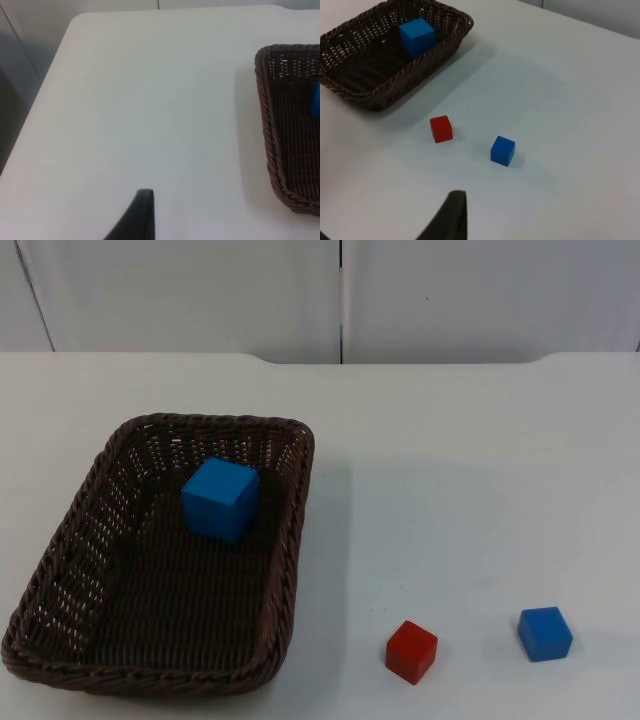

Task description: Pick up the basket with the left hand and place the largest block into the basket with the right hand.

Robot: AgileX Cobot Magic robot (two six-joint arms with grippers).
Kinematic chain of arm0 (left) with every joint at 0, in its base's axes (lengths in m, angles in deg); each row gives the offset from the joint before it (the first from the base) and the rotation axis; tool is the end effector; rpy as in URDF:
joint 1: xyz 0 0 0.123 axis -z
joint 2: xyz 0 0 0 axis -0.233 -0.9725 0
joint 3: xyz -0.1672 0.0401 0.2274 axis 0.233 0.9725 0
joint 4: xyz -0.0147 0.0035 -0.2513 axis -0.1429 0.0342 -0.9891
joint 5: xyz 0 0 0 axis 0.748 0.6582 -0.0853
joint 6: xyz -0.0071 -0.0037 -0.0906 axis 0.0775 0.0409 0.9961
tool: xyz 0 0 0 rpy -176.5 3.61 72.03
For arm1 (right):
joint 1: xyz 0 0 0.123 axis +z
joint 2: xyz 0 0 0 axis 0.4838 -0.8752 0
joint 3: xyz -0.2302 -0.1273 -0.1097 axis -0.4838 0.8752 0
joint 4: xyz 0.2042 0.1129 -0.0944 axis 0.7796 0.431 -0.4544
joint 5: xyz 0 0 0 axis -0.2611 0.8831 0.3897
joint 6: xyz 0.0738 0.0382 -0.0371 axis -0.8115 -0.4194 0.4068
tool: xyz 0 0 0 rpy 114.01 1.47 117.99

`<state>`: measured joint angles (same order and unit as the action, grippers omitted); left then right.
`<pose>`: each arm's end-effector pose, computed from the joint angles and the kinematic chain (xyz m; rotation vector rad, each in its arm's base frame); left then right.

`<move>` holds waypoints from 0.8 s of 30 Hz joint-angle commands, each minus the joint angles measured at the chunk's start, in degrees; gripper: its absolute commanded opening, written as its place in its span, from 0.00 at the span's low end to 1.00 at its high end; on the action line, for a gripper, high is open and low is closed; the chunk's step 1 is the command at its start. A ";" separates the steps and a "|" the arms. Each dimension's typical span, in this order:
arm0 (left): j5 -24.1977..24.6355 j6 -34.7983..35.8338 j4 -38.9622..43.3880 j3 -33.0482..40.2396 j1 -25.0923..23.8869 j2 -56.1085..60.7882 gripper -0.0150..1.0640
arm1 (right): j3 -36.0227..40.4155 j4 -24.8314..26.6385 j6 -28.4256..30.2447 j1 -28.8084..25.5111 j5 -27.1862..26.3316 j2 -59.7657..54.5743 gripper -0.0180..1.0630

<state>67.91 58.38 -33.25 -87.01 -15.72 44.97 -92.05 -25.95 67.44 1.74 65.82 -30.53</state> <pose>-0.0058 0.0029 0.2756 -0.0250 2.0711 0.0816 -0.0066 -0.0040 0.2794 -0.6225 1.9755 0.2838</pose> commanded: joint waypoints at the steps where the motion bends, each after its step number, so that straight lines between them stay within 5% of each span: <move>1: -0.65 0.01 -0.32 0.33 0.21 0.15 0.99 | 0.09 0.00 0.45 -0.17 -0.67 0.10 0.99; 14: -0.65 0.01 -0.22 0.33 0.21 0.15 0.99 | 0.09 0.00 0.45 -0.29 -0.77 0.10 0.99; 24: -0.65 0.01 -0.22 0.33 0.21 0.15 0.99 | 0.09 0.00 0.45 -11.41 -0.77 0.10 0.99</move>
<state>67.91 58.38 -33.25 -87.01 -15.72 44.97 -92.05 -25.95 67.58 -8.32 65.79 -30.53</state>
